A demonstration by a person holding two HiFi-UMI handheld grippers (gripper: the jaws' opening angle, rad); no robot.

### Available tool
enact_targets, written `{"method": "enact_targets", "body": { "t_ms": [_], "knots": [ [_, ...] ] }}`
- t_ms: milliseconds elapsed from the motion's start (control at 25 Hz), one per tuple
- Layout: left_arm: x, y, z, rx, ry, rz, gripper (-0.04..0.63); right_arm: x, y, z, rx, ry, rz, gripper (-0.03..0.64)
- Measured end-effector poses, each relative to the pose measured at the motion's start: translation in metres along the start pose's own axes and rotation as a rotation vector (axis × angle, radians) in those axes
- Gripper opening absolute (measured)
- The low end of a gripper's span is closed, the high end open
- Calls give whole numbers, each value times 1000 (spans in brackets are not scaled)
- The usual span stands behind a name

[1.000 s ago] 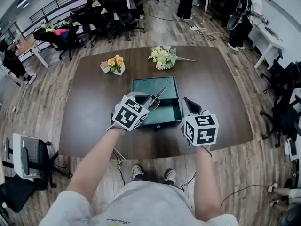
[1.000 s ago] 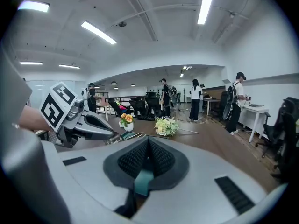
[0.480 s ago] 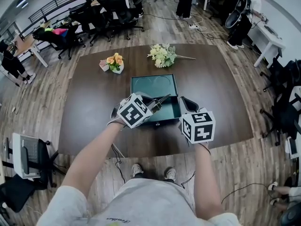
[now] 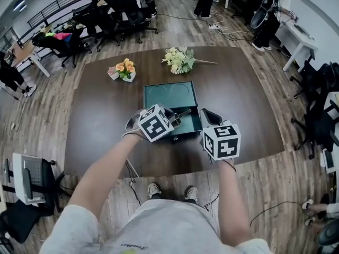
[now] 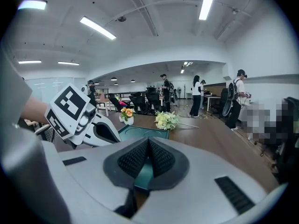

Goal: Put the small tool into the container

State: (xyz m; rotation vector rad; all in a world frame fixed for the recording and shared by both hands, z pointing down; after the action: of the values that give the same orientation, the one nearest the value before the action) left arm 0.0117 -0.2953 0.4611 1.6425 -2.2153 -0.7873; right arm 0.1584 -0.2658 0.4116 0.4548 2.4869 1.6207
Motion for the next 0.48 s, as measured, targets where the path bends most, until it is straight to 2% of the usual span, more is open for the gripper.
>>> {"method": "enact_targets", "body": {
  "t_ms": [480],
  "knots": [
    [17, 11, -20, 86, -38, -45, 5, -3, 9, -8, 27, 19, -12, 3]
  ]
}}
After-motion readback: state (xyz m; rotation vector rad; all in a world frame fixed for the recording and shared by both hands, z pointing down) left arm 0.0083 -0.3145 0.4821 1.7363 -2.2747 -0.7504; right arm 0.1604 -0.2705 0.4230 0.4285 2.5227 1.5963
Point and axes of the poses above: the fingertips, and each gripper's own axes: z backward along the fingers, x to its left, y out of its underside, the point moved 6 cm from there along z, backward along the fingers, and after that the axes turned 11 degrees about y, right-handed, at the moved point
